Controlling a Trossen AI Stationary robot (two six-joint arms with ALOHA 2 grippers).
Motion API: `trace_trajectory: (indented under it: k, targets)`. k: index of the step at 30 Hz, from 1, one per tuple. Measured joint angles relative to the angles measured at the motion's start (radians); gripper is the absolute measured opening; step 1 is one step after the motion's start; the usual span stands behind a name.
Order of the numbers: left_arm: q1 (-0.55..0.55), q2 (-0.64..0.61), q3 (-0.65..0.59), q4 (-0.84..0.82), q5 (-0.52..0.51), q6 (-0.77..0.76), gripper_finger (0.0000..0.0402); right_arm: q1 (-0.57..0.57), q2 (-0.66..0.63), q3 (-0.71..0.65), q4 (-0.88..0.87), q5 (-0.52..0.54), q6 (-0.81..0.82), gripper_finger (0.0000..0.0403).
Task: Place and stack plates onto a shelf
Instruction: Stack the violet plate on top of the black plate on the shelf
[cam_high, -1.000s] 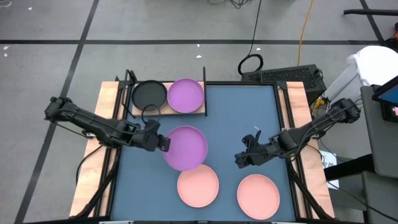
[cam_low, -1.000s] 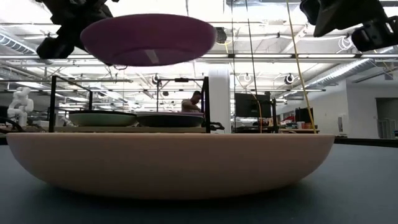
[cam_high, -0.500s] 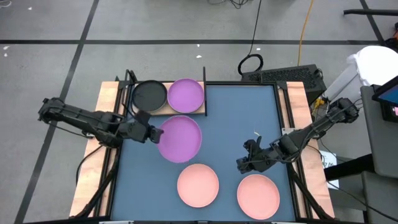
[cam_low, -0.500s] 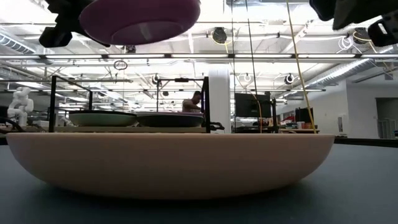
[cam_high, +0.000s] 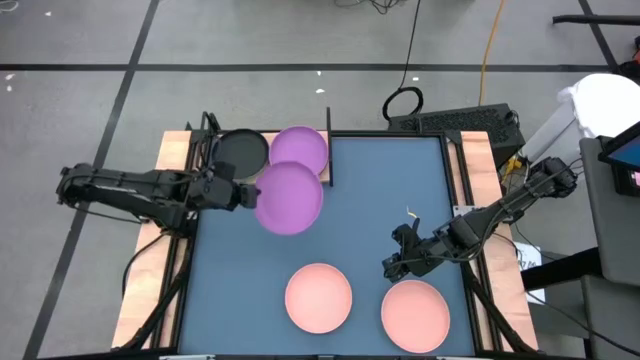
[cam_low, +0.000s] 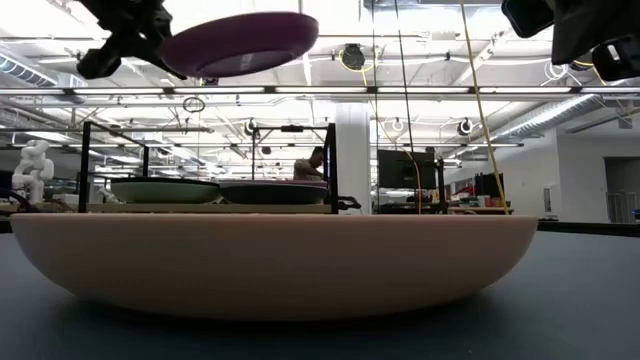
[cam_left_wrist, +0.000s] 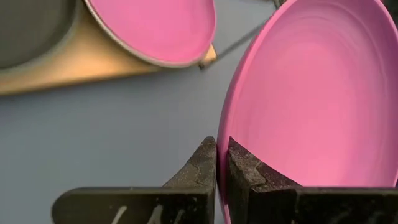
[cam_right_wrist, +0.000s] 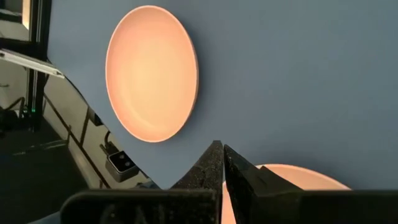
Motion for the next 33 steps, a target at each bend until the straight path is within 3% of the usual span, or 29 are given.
trace_trajectory:
  k: [16, 24, 30, 33]
  targets:
    - [0.395, 0.002, 0.256, -0.192, -0.003, 0.237, 0.0011, 0.0, 0.0, 0.0, -0.007, 0.002, -0.116, 0.0]
    - [0.573, 0.002, 0.278, -0.349, 0.043, 0.222, 0.0011, 0.0, 0.0, 0.0, -0.006, 0.003, -0.176, 0.0]
    - [0.632, 0.002, 0.278, -0.404, 0.044, 0.188, 0.0011, 0.0, 0.0, 0.0, -0.006, 0.003, -0.235, 0.0]
    - [0.636, 0.002, 0.278, -0.431, 0.021, 0.096, 0.0011, 0.0, 0.0, 0.0, -0.007, 0.003, -0.257, 0.0]
